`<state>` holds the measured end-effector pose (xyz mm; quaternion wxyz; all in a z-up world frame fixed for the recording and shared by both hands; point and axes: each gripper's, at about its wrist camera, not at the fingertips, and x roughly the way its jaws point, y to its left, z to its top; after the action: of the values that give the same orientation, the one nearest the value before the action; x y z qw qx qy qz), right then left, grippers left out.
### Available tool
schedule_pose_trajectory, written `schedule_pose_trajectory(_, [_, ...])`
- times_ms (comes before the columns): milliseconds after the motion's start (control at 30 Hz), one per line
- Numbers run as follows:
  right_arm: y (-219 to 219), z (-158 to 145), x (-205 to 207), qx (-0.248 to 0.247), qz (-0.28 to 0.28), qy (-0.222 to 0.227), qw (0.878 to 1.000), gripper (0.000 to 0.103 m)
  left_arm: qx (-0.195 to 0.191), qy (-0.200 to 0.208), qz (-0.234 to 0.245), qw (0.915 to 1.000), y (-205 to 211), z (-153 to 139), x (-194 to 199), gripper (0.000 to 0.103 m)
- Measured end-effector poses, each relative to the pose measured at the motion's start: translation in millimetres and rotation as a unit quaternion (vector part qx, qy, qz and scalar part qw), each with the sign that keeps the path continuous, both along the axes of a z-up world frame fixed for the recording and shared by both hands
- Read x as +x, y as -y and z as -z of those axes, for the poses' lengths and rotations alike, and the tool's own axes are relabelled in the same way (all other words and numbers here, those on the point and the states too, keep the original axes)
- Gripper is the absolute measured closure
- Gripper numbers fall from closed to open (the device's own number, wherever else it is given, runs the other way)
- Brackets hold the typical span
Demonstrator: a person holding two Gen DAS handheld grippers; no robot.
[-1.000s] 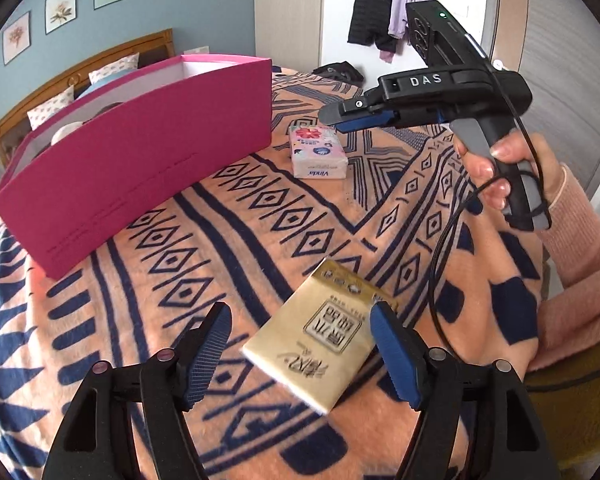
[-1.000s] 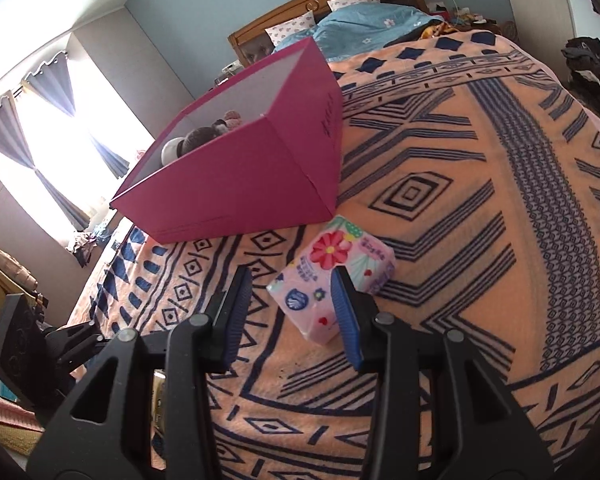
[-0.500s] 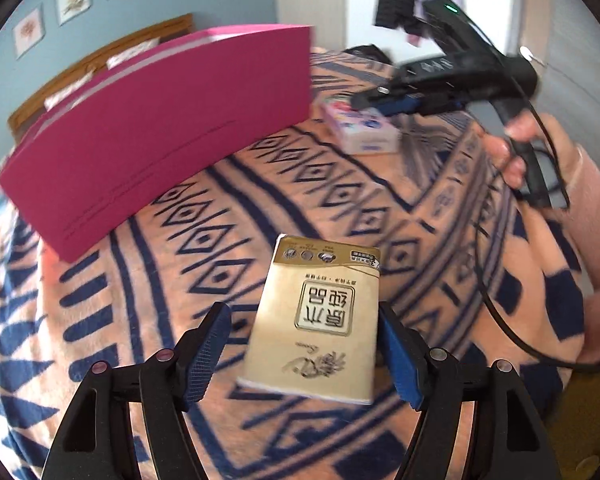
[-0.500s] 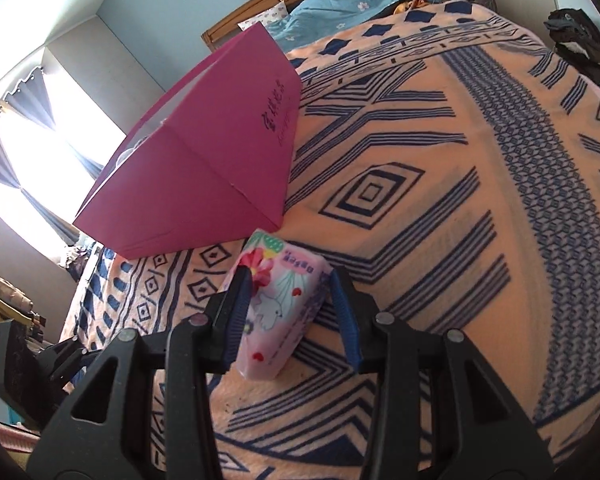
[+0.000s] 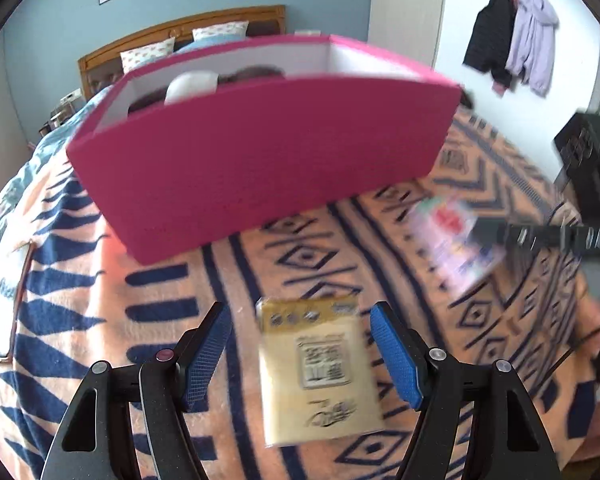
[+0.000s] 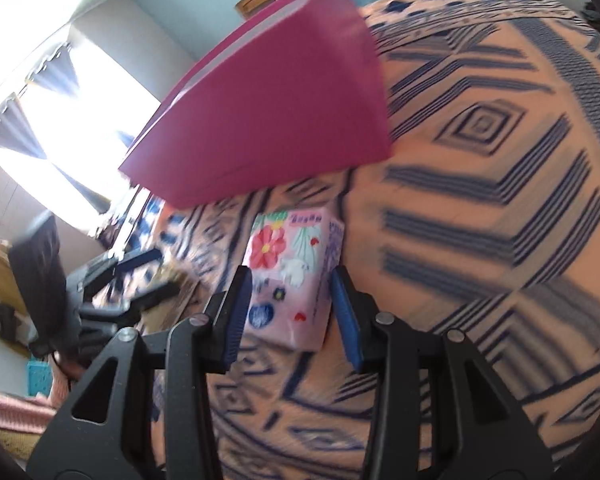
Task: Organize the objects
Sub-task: 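Move both grippers down to the pink floral tissue pack, then grasp the pink floral tissue pack with both grippers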
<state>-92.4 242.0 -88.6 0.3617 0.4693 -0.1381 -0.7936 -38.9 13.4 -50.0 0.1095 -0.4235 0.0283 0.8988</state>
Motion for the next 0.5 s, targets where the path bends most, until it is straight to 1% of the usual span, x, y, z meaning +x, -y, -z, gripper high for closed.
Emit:
schedule_pose_trajectory(67, [5.4, -3.4, 6.4, 0.009, -0.015, -0.009, 1.0, 0.06, 0.01, -0.011, 0.016, 0.9997, -5.6, -7.4, 5.5, 0.029])
schedule_pose_trajectory(133, [3.6, -9.5, 8.1, 0.021, -0.008, -0.025, 0.999, 0.06, 0.015, -0.017, 0.042, 0.9989, -15.8, -11.4, 10.0, 0.029])
schedule_pose_trajectory(167, [0.0, -11.2, 6.5, 0.015, -0.001, -0.026, 1.0, 0.06, 0.017, -0.016, 0.057, 0.9981, -22.0, -11.9, 9.6, 0.029])
schedule_pose_trajectory(233, [-6.8, -12.7, 0.9, 0.0, 0.009, -0.021, 1.0, 0.06, 0.023, -0.008, 0.09, 0.9956, -35.2, -11.4, 12.4, 0.029])
schedule_pose_trajectory(333, [-3.6, -17.2, -5.6, 0.01, 0.011, -0.038, 0.999, 0.06, 0.034, 0.009, 0.122, 0.9919, -56.9, -4.4, 7.0, 0.03])
schedule_pose_trajectory(400, [3.1, -20.3, -12.2, 0.017, 0.001, -0.046, 0.999, 0.06, 0.035, 0.016, 0.131, 0.9907, -67.2, 0.8, 5.4, 0.03])
schedule_pose_trajectory(500, [17.3, -26.7, -24.4, 0.021, -0.017, -0.059, 0.998, 0.06, 0.022, 0.027, 0.129, 0.991, -78.2, 6.2, -4.0, 0.034])
